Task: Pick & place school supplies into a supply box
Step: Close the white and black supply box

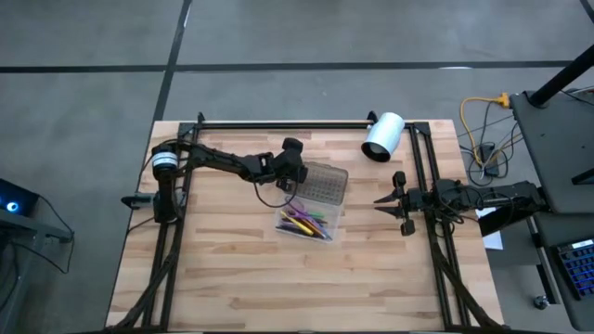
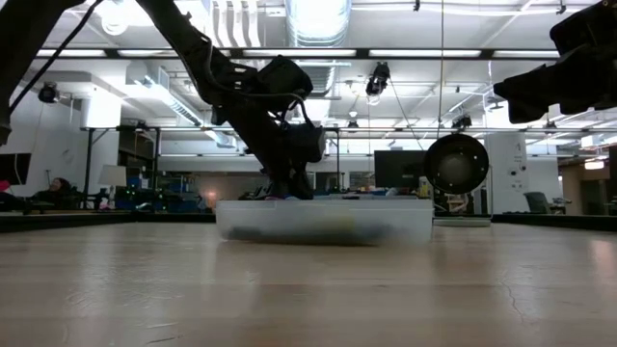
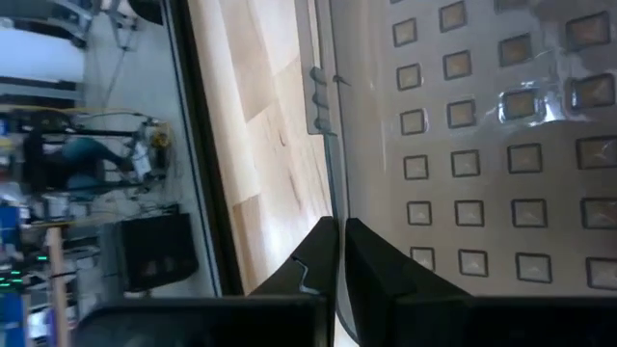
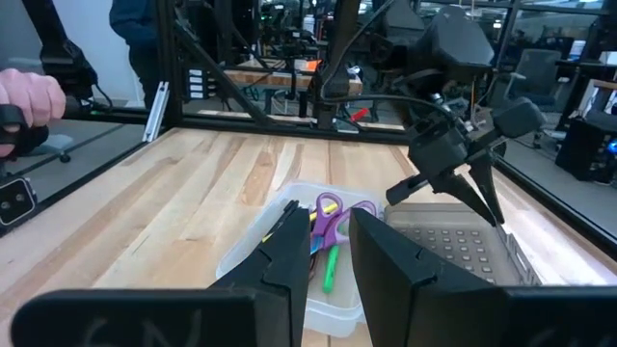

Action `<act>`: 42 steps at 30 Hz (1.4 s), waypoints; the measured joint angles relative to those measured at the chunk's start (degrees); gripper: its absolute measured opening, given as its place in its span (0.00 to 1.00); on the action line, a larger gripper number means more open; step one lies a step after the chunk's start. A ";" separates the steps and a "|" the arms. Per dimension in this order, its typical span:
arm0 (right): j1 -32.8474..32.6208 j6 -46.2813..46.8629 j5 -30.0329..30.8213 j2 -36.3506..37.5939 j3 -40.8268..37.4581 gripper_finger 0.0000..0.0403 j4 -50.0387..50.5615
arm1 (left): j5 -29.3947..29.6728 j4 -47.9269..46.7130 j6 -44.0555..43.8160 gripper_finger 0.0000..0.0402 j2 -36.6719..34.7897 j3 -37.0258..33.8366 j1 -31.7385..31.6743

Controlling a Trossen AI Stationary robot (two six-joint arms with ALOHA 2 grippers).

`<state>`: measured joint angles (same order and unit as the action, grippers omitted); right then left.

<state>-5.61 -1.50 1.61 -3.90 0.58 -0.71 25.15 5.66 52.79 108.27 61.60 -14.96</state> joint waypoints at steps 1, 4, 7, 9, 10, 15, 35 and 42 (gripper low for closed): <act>0.00 0.00 0.00 0.00 0.00 0.17 0.00 | 0.50 0.90 0.44 0.00 0.00 -0.45 0.23; 0.00 0.00 0.00 0.00 0.00 0.17 0.00 | 1.27 3.69 0.94 0.00 -0.13 -1.76 0.70; 0.00 0.00 0.00 0.00 0.00 0.17 0.00 | 2.84 6.50 2.37 0.00 -0.15 -2.82 1.42; -0.02 0.00 -0.01 0.00 0.00 0.17 0.02 | 3.92 7.12 3.06 0.00 -0.15 -2.99 1.95; 0.00 0.00 0.00 0.00 0.00 0.17 0.01 | 4.10 7.08 3.09 0.00 -0.26 -2.99 2.12; 0.00 0.00 0.00 -0.02 0.00 0.17 0.00 | 4.38 6.87 3.08 0.00 -1.02 -2.81 2.75; 0.00 0.00 0.00 -0.02 0.00 0.17 0.02 | 8.78 3.41 2.80 0.00 -4.47 -2.88 6.14; -0.02 0.00 -0.02 -0.02 0.00 0.17 0.02 | 13.02 3.12 2.80 0.00 -5.23 -2.88 7.96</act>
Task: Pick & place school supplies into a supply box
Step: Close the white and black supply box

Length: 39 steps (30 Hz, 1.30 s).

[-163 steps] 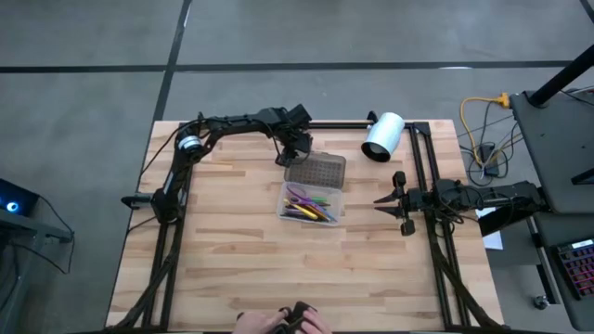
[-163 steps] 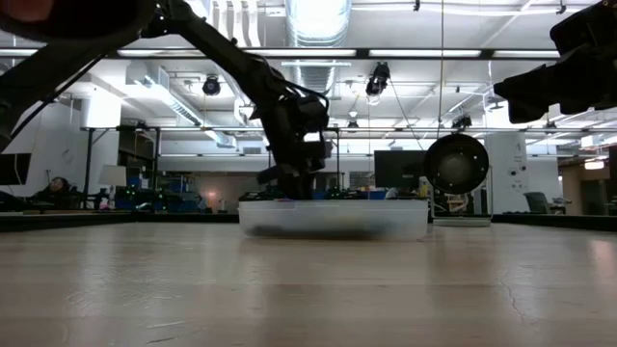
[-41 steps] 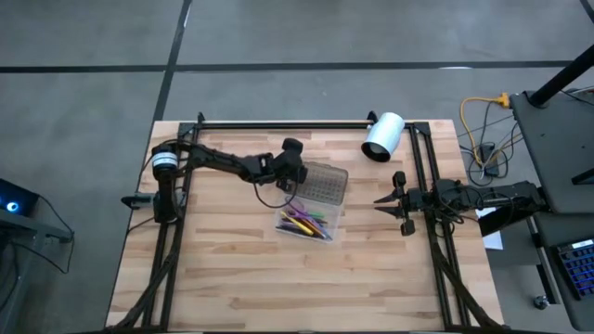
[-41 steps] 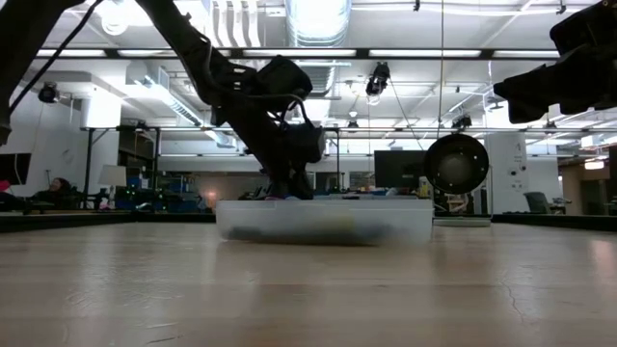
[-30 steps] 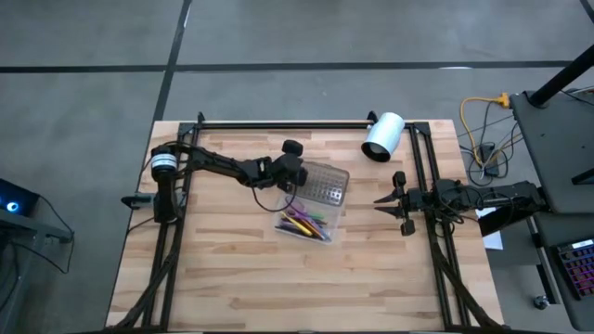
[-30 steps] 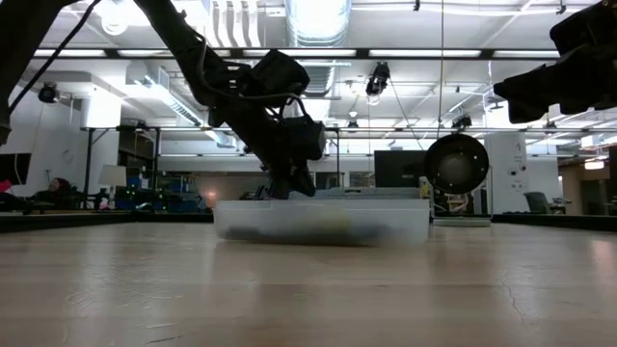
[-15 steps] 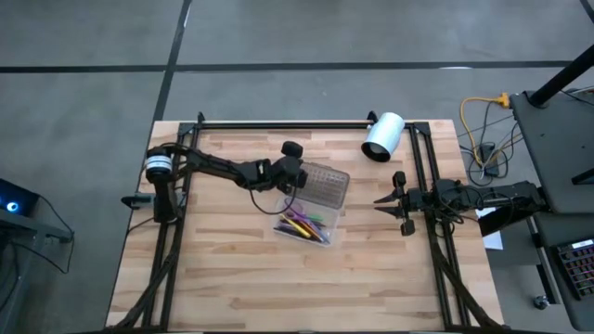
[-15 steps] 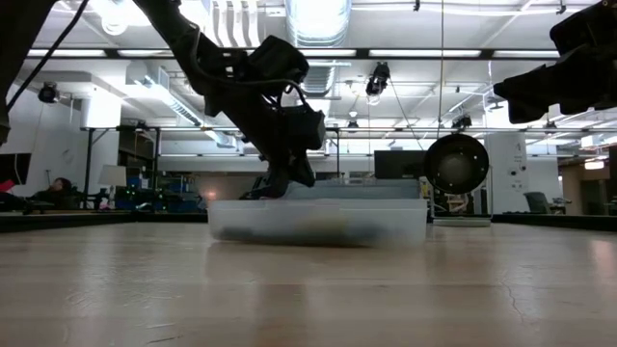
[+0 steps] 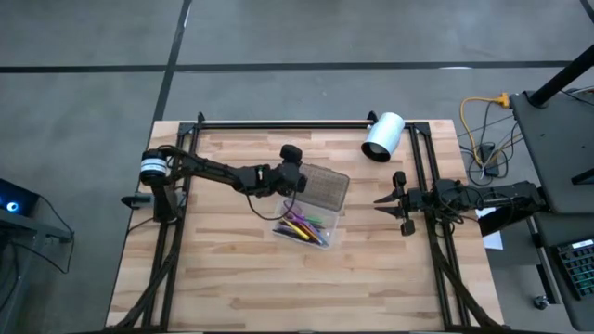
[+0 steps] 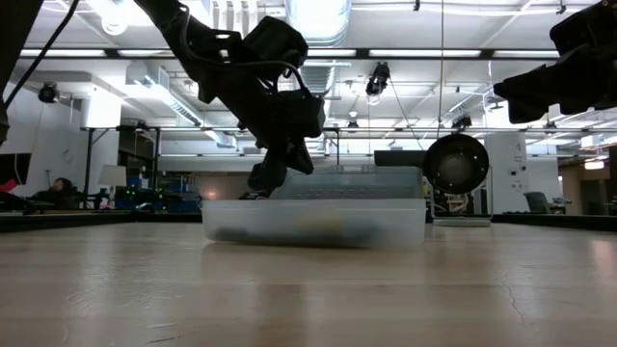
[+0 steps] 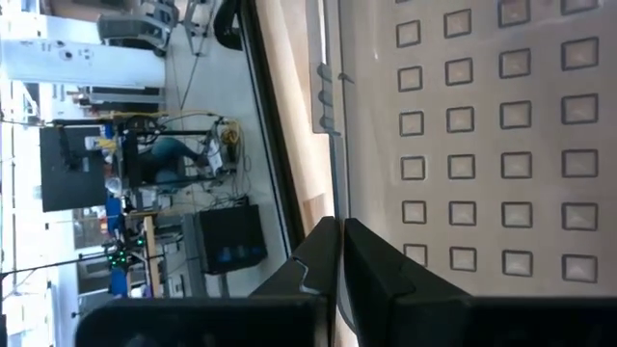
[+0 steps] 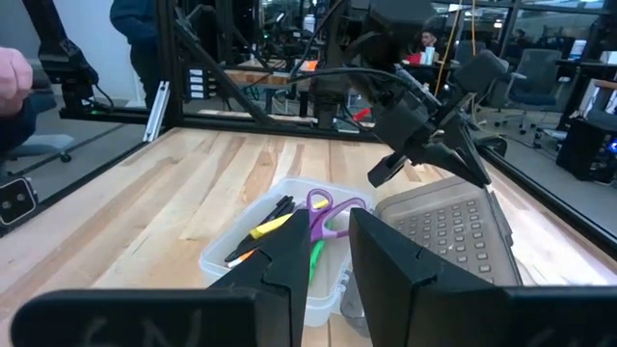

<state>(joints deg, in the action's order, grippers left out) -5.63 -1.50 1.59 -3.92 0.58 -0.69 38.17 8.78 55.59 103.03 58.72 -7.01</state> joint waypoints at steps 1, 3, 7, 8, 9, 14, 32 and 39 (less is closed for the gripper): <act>0.02 0.00 0.02 0.00 0.00 0.17 0.00 | 0.15 0.02 0.01 0.00 -0.09 0.00 0.20; 0.01 0.00 0.02 0.00 0.00 0.17 0.00 | 1.08 0.01 0.00 0.00 -0.12 0.00 0.62; 0.01 0.00 0.02 0.00 0.00 0.17 0.00 | 4.30 -0.01 0.33 0.00 -0.14 0.00 1.36; 0.02 0.00 0.02 0.00 0.00 0.17 0.00 | 4.94 -0.01 0.34 0.00 -0.14 0.00 1.48; 0.00 0.00 0.02 0.00 0.00 0.17 0.00 | 5.60 -0.01 0.35 0.00 -0.14 0.00 1.65; 0.02 0.00 0.02 0.00 0.00 0.17 0.00 | 8.22 0.17 0.88 0.00 -0.27 0.00 2.30; 0.00 0.00 0.02 0.00 0.00 0.17 0.00 | 19.61 1.13 1.36 0.00 -0.27 0.09 6.26; 0.02 0.00 0.02 0.00 0.00 0.17 0.00 | 21.33 1.15 1.33 0.00 -0.27 0.07 6.73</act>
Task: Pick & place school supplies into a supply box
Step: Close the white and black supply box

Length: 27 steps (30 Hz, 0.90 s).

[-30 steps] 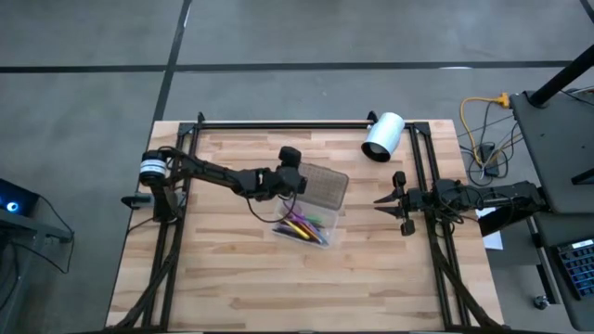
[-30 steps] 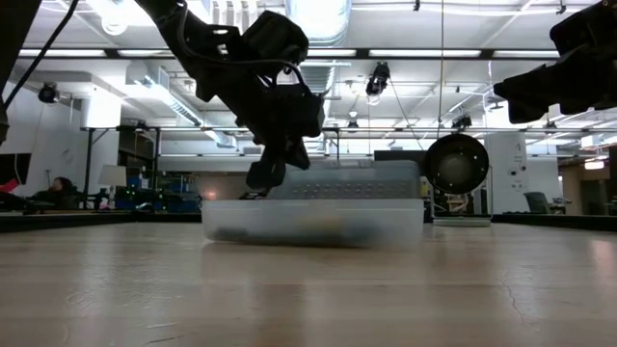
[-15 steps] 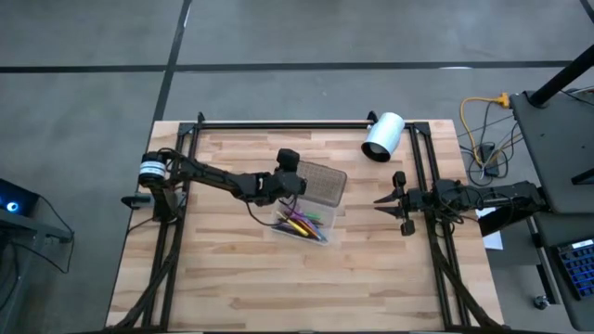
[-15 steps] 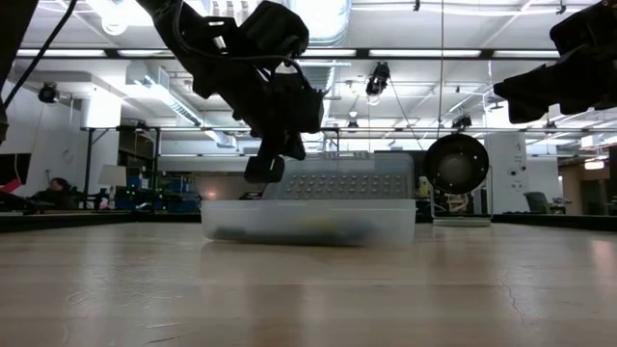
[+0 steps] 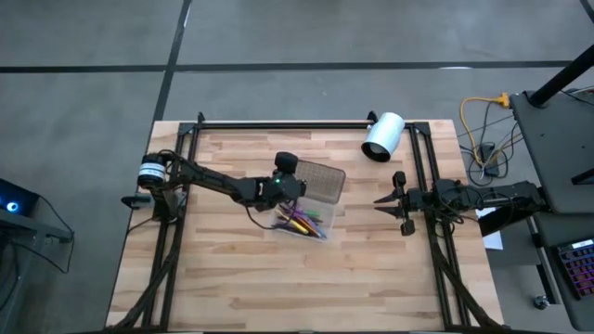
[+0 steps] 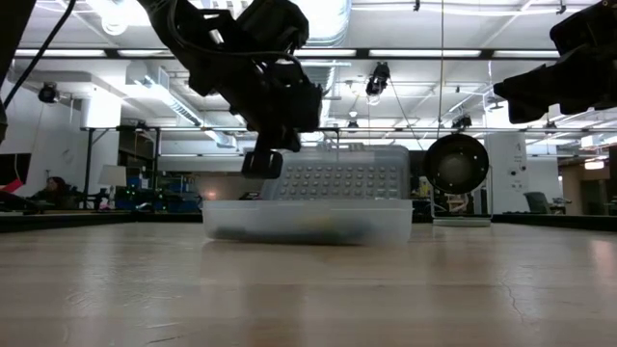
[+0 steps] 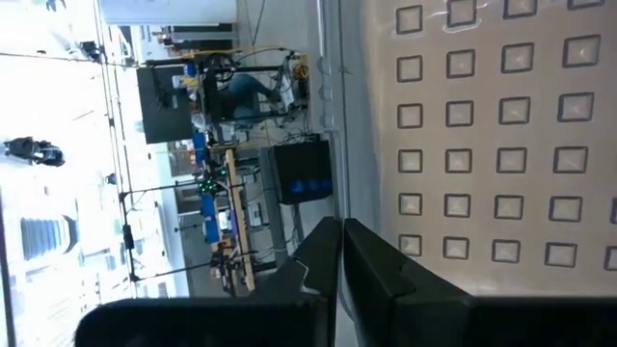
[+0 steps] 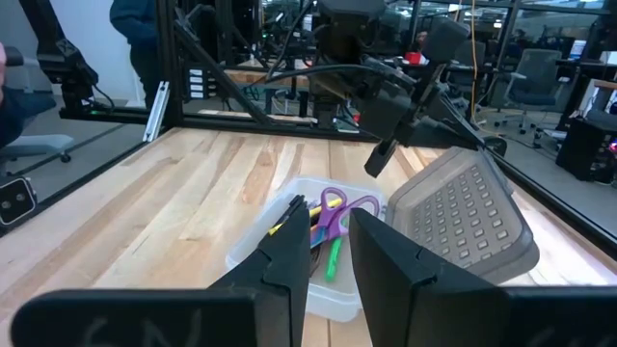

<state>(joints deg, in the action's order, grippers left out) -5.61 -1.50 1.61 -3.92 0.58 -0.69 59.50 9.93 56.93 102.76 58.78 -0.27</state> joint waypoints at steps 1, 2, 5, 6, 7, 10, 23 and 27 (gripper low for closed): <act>-0.02 0.00 0.00 0.00 0.00 0.17 0.00 | 0.53 -0.02 -0.05 0.00 0.00 0.00 0.14; 0.00 0.00 0.00 0.00 0.00 0.17 0.00 | 1.16 -0.02 -0.24 0.00 0.00 0.00 0.33; 0.00 0.00 0.00 0.00 0.00 0.17 0.00 | 3.07 0.02 -0.42 0.00 0.00 -0.30 1.21; 0.00 0.00 0.00 0.00 0.00 0.17 0.00 | 3.80 -0.02 -0.43 0.00 0.00 -0.45 1.56; -0.02 0.00 -0.02 0.00 0.00 0.17 0.00 | 4.28 0.00 -0.44 0.00 0.00 -0.67 1.96; -0.01 0.00 -0.01 0.00 0.00 0.17 0.00 | 5.60 0.02 -0.86 0.00 0.00 -1.30 3.22; 0.00 0.00 0.00 0.00 0.00 0.17 0.00 | 11.27 1.73 -1.50 0.00 0.00 -3.31 6.23; -0.01 0.00 0.00 0.01 0.00 0.17 0.00 | 11.68 2.17 -1.51 0.00 0.00 -3.70 6.45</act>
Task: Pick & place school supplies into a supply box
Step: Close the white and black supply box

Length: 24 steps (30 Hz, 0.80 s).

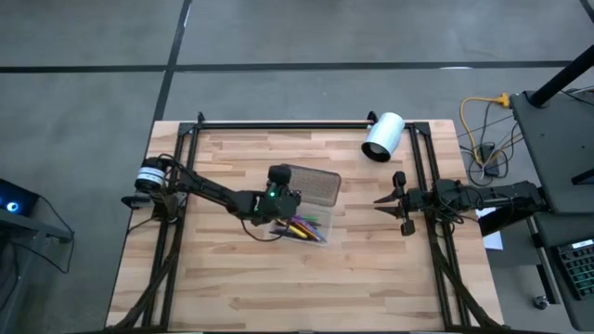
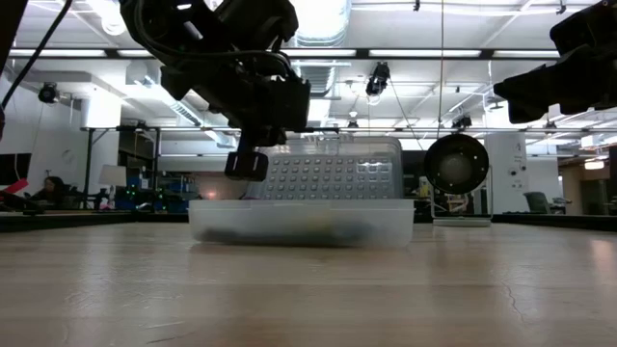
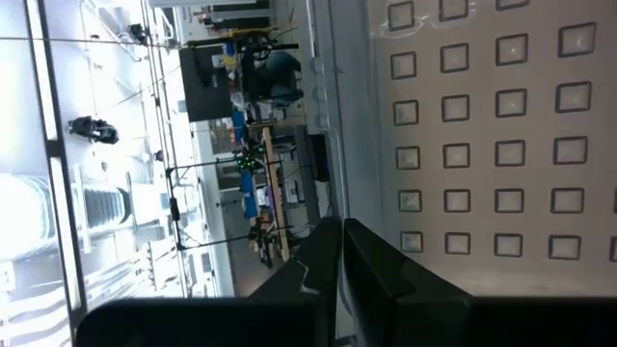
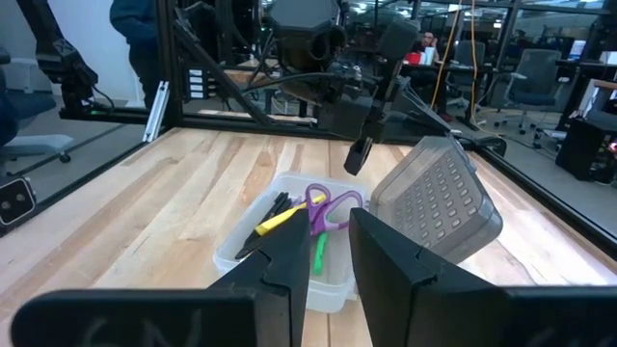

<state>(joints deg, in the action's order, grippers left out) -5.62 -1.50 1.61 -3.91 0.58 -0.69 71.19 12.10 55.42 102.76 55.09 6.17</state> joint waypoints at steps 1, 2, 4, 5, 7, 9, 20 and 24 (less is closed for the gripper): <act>0.01 0.00 0.00 -0.01 0.00 0.17 0.00 | 0.29 0.23 -0.01 0.00 0.00 -0.09 0.05; -0.01 0.00 -0.02 0.00 0.00 0.17 0.00 | 0.75 0.35 0.00 0.00 0.00 -0.13 0.19; -0.01 0.00 0.00 0.01 0.00 0.17 0.00 | 1.38 0.35 0.00 0.00 0.00 -0.13 0.29; 0.00 0.00 -0.02 0.01 0.00 0.17 0.00 | 1.41 0.39 -0.02 0.00 0.00 -0.13 0.42; 0.01 0.00 0.00 0.01 0.00 0.17 0.00 | 1.52 0.38 0.00 0.00 0.00 -0.13 0.73; -0.01 0.00 -0.02 0.01 0.00 0.17 0.00 | 1.99 0.41 -0.01 0.00 0.00 -0.13 1.28; 0.00 0.00 -0.02 0.01 0.00 0.17 0.00 | 2.83 0.58 -0.02 0.00 -0.15 -0.13 5.57; -0.01 0.00 -0.02 0.01 0.00 0.17 0.00 | 2.86 0.57 -0.02 0.00 -0.48 -0.13 6.55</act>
<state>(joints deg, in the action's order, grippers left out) -5.63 -1.50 1.58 -3.90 0.58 -0.69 74.04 12.68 55.40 102.28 54.96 12.72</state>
